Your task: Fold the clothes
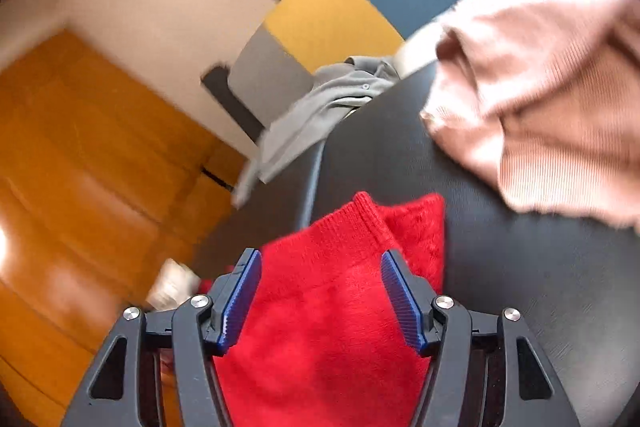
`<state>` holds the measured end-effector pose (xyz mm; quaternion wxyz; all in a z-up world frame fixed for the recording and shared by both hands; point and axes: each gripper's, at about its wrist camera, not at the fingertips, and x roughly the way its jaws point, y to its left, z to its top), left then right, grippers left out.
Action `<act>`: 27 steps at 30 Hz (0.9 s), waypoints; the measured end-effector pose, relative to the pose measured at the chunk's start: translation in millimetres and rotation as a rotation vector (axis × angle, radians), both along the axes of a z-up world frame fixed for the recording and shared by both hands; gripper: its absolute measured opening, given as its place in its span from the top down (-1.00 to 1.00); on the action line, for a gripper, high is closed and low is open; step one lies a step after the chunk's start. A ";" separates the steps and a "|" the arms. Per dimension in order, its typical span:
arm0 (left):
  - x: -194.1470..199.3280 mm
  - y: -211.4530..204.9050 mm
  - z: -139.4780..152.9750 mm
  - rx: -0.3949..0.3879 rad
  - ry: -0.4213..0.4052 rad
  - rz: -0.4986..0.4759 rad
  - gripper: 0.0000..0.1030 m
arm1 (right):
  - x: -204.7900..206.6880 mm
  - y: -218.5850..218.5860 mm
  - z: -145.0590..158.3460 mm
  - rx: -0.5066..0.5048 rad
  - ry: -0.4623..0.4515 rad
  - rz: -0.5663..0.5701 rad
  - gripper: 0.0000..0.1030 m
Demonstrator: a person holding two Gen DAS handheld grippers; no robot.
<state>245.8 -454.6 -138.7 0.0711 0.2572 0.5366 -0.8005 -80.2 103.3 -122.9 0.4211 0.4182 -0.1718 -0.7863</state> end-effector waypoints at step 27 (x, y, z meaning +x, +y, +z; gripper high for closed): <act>-68.8 21.7 6.8 -0.398 -0.203 -0.100 0.99 | -16.8 -50.6 -34.4 0.610 0.274 -0.023 0.66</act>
